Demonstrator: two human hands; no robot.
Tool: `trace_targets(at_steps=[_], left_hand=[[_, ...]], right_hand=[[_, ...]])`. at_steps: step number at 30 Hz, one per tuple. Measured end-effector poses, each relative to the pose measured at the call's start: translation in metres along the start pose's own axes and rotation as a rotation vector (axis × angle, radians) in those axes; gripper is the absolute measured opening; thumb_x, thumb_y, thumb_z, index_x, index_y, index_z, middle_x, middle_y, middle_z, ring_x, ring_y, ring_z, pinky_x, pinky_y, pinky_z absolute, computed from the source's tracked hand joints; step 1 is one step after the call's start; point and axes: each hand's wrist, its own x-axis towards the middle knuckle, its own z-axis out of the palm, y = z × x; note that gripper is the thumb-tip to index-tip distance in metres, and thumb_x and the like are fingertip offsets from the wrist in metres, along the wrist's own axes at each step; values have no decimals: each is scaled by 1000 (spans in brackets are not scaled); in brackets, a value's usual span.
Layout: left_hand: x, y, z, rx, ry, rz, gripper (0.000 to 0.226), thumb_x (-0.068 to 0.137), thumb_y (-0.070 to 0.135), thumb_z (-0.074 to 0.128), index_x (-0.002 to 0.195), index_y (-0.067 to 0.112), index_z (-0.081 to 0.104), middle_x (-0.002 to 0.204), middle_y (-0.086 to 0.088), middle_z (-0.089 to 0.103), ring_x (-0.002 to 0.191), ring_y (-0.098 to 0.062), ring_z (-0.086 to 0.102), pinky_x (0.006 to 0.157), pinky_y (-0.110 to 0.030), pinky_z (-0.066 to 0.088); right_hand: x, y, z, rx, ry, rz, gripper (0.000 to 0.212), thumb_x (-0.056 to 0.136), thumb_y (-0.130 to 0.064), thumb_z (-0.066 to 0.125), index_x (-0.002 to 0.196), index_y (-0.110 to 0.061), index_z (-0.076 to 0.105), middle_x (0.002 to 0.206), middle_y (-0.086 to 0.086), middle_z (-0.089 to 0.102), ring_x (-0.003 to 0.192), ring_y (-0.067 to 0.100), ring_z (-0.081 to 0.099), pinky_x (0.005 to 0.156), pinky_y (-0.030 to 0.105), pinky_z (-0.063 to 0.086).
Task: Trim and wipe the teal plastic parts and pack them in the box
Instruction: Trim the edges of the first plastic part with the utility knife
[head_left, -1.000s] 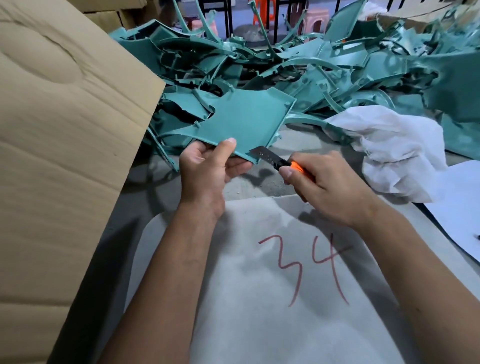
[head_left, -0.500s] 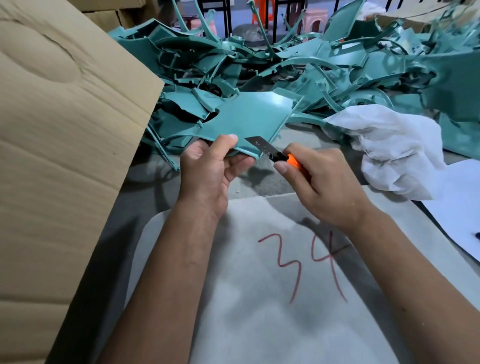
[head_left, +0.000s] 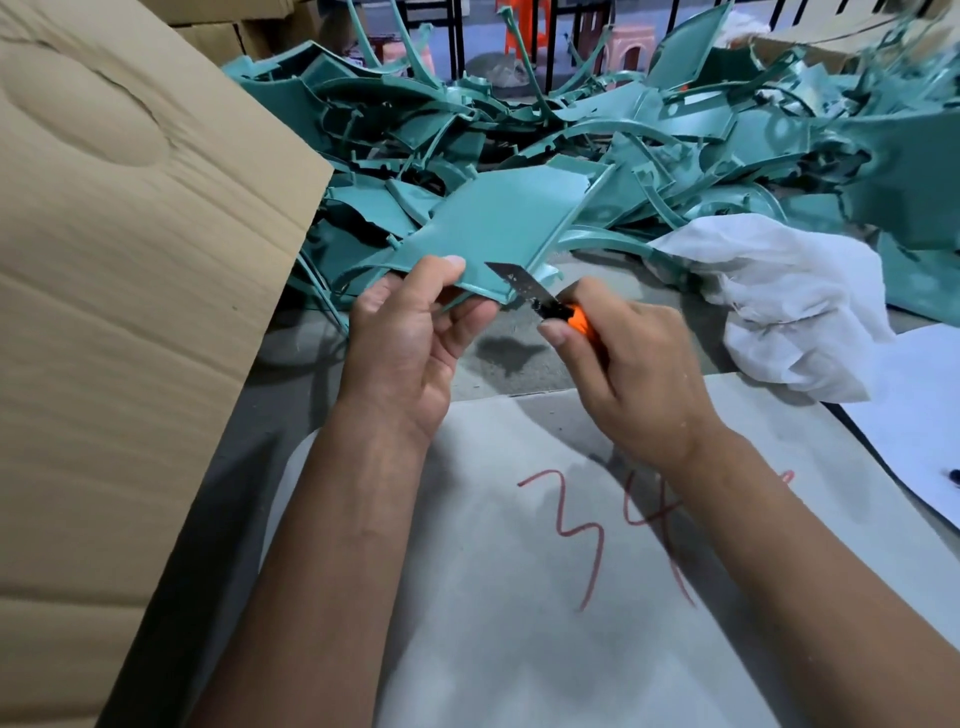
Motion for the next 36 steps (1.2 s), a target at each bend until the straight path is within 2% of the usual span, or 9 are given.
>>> trace_targets(at_steps=[6,11,13,16,19,22,29,32,36], left_hand=[[-8,1,-2,-6,-41,-24,19,93,-3,63,76,2,68,63,-6,70,45,-7,63,43,-13,51],[-10,-7,2,24,-48,-41,9,94,-4,61,87,-2,66,72,-9,74,52,-9,67,44,-14,51],[-9,-10,4,30,-44,-47,6,94,-4,61,91,-2,66,75,-9,74,55,-11,67,44,-14,51],[-8,-13,4,26,-40,-40,4,93,-3,62,93,-2,66,78,-10,75,58,-12,69,45,-14,51],[-7,-12,4,13,-43,-32,3,93,-3,63,91,-2,65,77,-10,74,56,-11,68,45,-14,51],[-7,-10,2,14,-58,-30,2,93,-3,62,93,-2,64,75,-10,74,53,-9,67,44,-14,51],[-8,-5,-2,8,-52,-18,5,93,-3,60,93,-1,64,73,-8,72,49,-7,65,43,-13,50],[-10,-5,0,17,-59,-6,8,94,-4,59,92,-1,66,74,-7,74,49,-7,65,43,-13,50],[-9,-7,1,9,-45,2,6,94,-4,61,91,0,64,72,-7,73,49,-8,66,43,-13,50]], right_hand=[[2,20,-3,-17,176,189,33,110,-32,47,88,-8,53,61,-12,40,48,4,39,48,21,25],[1,36,-5,-193,199,375,34,111,-39,43,85,-16,41,60,-14,35,49,7,34,49,32,18],[2,38,-7,-202,224,428,35,111,-38,44,84,-16,41,60,-16,35,50,2,35,48,21,18],[1,29,-10,-13,207,231,31,110,-30,48,83,-15,48,59,-15,39,48,1,41,48,15,28],[-2,16,-6,107,43,54,35,109,-32,47,83,-9,52,59,-7,43,48,16,42,48,34,33],[0,16,-5,106,37,53,36,109,-32,46,80,-10,48,59,-8,38,49,19,38,48,40,32],[1,47,-15,-166,181,342,37,111,-32,47,77,-18,39,57,-15,35,48,2,31,47,19,19],[1,57,-19,-287,178,578,39,111,-40,41,79,-17,43,60,-9,42,53,3,35,49,29,17],[-3,38,-19,16,219,241,30,111,-30,44,85,-16,50,60,-10,47,50,3,45,47,22,29]])
